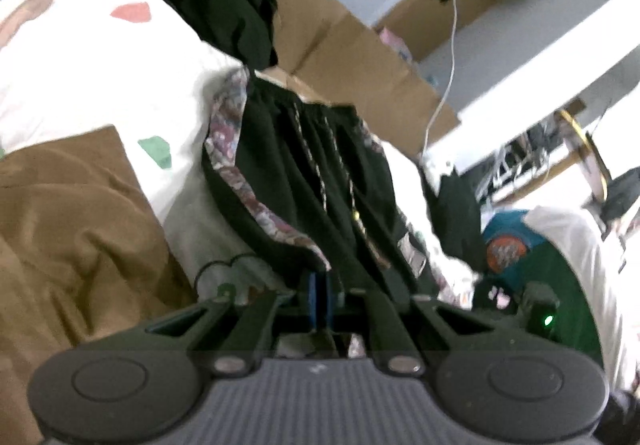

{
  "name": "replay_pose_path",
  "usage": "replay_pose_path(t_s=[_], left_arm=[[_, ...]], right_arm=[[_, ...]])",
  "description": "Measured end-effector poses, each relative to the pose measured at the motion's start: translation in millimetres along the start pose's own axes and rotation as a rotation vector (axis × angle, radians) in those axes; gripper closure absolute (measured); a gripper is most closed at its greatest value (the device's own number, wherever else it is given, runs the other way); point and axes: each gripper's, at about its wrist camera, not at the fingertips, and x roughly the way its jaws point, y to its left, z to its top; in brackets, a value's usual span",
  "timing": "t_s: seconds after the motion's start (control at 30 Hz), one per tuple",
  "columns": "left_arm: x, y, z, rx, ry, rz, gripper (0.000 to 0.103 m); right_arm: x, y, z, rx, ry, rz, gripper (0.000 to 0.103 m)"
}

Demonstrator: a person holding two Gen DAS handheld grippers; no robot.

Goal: Fold clothes

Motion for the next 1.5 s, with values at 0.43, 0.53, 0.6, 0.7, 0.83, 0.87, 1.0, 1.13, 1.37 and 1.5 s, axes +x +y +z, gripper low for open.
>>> replay_pose_path(t_s=[0.43,0.53,0.6,0.7,0.83,0.87,1.0,1.13,1.37,1.5], left_arm=[[-22.3,15.3,3.4,-0.044,-0.082,0.026,0.098],[-20.5,15.8,3.2,-0.037,-0.077,0.028,0.098],[-20.1,17.2,2.4,-0.033,-0.072,0.032,0.098],[-21.2,20.5,2.2,-0.034,-0.071,0.039,0.098],[-20.4,24.1,0.2,-0.034,-0.067,0.049,0.098],[-19.9,25.6,-0.9,-0.036,-0.063,0.050,0.098],[-19.0,28.2,-0.9,-0.042,-0.059,0.054,0.098],[-20.9,28.2,-0.1,-0.038,-0.059,0.061,0.098],[-19.3,28.1,0.3,-0.037,-0.059,0.062,0.098],[-20.4,28.8,-0.4,-0.036,-0.056,0.065,0.098]], right_arm=[[14.5,-7.5,-24.1,0.056,0.092,0.016,0.061],[18.7,-3.7,-31.3,0.088,0.136,0.047,0.058],[19.8,-1.7,-33.5,0.100,0.160,0.059,0.055],[21.3,1.1,-37.2,0.123,0.199,0.064,0.051],[19.9,2.9,-37.2,0.166,0.199,0.072,0.045],[20.3,3.7,-39.1,0.175,0.198,0.080,0.045],[20.7,9.5,-47.4,0.191,0.203,0.109,0.045],[22.9,7.2,-52.8,0.239,0.207,0.130,0.045],[39.5,-3.6,-57.7,0.335,0.213,0.138,0.045],[44.3,-0.2,-54.2,0.323,0.212,0.098,0.063]])
